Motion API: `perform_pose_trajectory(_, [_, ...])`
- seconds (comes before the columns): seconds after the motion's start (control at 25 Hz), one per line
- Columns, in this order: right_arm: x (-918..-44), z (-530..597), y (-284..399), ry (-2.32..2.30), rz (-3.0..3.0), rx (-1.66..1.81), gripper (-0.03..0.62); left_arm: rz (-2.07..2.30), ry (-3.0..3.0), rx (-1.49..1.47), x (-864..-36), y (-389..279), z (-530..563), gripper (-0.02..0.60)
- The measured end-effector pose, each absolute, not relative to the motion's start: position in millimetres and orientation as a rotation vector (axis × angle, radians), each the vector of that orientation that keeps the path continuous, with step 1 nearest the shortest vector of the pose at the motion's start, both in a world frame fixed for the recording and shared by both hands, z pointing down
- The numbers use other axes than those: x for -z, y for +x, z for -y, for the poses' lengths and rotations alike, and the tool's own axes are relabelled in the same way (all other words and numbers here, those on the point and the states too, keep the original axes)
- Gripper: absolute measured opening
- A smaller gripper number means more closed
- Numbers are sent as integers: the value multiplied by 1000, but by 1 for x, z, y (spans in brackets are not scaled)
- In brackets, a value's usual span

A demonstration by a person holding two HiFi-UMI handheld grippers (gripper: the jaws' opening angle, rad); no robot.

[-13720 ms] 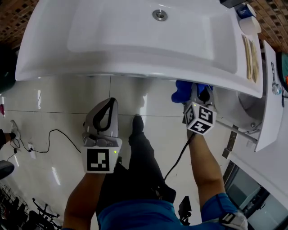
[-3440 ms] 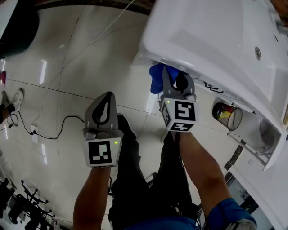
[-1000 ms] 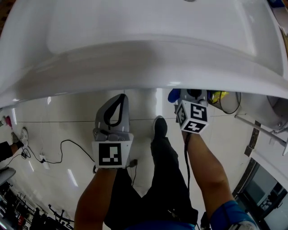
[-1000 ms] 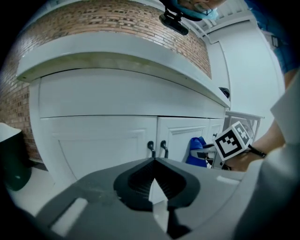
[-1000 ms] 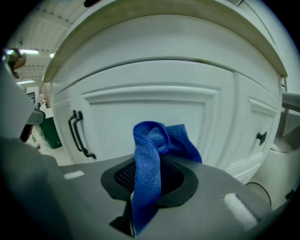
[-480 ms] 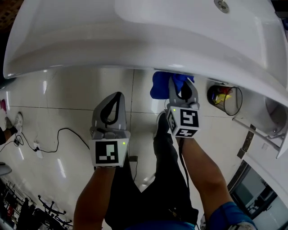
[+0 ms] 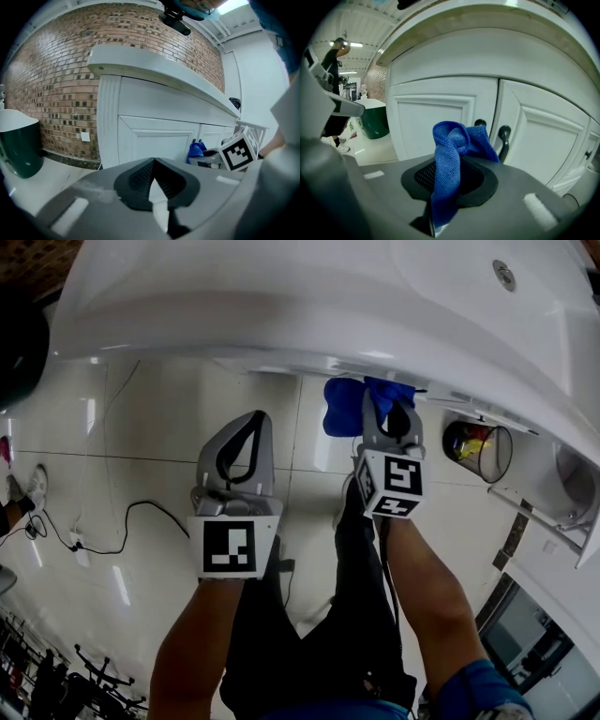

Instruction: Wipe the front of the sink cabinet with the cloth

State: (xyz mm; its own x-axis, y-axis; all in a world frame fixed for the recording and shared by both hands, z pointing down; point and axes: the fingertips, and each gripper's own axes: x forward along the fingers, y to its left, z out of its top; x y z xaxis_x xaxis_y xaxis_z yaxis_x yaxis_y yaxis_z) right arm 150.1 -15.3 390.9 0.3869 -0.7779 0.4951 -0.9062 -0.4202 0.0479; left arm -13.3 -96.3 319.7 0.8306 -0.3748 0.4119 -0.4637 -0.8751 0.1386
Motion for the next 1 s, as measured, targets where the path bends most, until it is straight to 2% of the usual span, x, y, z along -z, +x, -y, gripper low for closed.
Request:
perform_pose_trajectory(0.28, [-382,72,111,2315,1506,-585,84,694,2772,-519,-313,-58,143,3])
perform_pose_trajectory(0.76, [-383,178,6,2182,1621,-683,87,828,2723,-488,-288,-144,225,3])
perform_pose_trajectory(1.0, [-378,233,-51,2083,1786,-586,87,882,2690,-499,-297,-178,238,3])
